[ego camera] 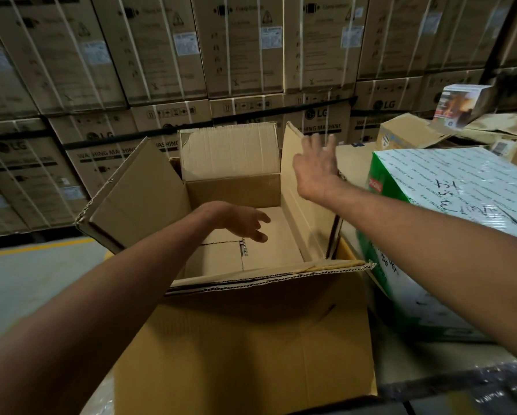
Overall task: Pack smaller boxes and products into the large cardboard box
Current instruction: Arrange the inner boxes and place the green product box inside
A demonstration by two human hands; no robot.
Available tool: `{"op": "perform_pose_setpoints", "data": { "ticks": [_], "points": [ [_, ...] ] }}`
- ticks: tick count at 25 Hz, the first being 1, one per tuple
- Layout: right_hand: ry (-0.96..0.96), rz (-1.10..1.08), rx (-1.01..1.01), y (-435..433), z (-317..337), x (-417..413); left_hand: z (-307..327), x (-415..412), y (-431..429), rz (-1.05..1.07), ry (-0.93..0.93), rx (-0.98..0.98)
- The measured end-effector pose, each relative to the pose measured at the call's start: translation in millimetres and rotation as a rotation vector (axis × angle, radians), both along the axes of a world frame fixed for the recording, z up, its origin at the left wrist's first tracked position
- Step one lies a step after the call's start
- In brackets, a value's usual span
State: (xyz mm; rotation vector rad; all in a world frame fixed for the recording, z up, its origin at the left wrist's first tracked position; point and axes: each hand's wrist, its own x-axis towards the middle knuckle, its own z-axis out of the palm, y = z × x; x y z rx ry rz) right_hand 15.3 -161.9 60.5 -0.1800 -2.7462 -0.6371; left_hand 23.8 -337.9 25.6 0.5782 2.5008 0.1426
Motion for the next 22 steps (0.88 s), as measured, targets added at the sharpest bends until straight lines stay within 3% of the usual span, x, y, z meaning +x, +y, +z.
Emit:
{"op": "perform_pose_setpoints", "data": {
  "ticks": [4, 10, 13, 17, 22],
  "points": [
    [0.004, 0.181, 0.055, -15, -13, 3, 4, -1, 6, 0.035, 0.046, 0.093],
    [-0.073, 0.094, 0.108, -5, -5, 15, 4, 0, 15, 0.031, 0.087, 0.176],
    [-0.067, -0.061, -0.072, 18, 0, 15, 7, 1, 22, 0.019, 0.071, 0.222],
    [-0.004, -0.073, -0.446, 51, 4, 14, 12, 7, 44, -0.011, 0.033, 0.335],
    [-0.019, -0.09, -0.56, 70, -8, 19, 12, 15, 74, -0.076, -0.017, 0.3]
  ]
}}
